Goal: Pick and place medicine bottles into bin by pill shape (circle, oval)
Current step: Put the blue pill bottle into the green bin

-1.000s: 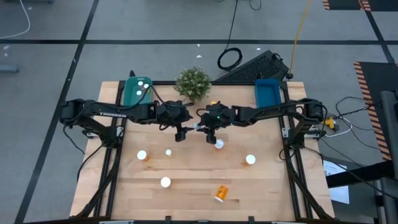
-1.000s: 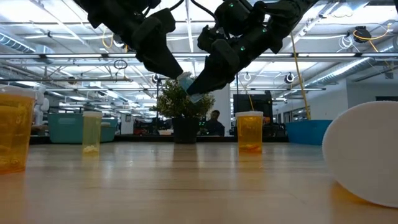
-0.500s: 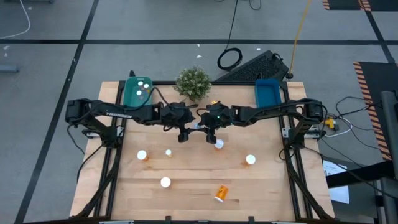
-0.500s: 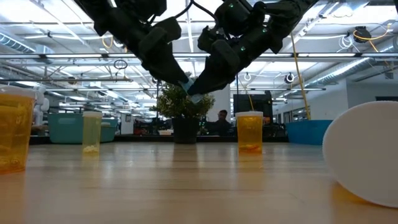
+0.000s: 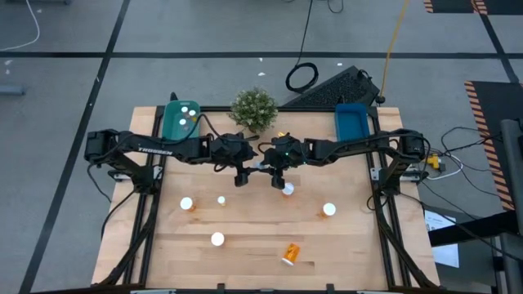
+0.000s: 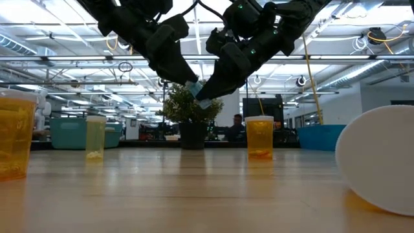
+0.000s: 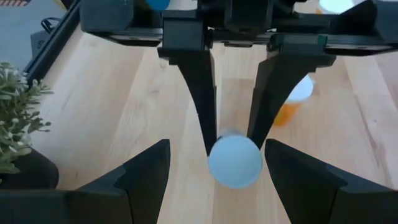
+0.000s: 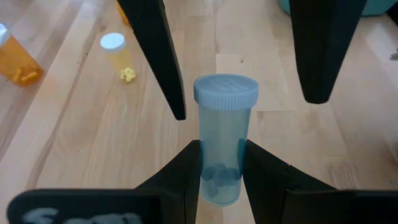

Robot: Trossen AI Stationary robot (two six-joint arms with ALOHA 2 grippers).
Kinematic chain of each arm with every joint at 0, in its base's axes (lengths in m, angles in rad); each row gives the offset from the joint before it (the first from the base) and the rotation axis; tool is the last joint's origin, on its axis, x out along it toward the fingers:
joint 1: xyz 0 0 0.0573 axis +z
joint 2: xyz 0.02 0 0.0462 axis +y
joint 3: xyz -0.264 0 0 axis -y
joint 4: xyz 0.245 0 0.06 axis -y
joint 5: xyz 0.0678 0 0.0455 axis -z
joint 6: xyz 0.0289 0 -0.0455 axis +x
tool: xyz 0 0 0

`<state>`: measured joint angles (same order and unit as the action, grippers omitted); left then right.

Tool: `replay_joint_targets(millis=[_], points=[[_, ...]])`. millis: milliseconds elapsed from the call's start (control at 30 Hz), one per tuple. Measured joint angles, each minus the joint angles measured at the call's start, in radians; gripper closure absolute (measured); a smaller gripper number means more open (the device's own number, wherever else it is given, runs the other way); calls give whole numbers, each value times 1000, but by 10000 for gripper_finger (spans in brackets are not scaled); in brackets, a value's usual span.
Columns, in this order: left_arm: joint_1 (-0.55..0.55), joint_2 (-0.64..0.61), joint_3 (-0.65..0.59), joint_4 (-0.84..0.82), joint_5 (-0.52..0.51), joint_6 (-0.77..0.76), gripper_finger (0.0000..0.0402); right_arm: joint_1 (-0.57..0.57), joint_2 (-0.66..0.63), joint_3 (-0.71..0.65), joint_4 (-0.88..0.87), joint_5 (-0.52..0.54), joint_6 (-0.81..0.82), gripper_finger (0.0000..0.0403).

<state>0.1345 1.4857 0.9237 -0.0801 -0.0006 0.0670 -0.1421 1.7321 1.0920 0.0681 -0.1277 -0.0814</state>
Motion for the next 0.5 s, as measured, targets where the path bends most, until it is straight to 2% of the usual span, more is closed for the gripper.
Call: replay_joint_targets(millis=[500], points=[[-1, 0, 0, -2, 5, 1, 245, 0, 0, 0, 10, 5, -2, 308]])
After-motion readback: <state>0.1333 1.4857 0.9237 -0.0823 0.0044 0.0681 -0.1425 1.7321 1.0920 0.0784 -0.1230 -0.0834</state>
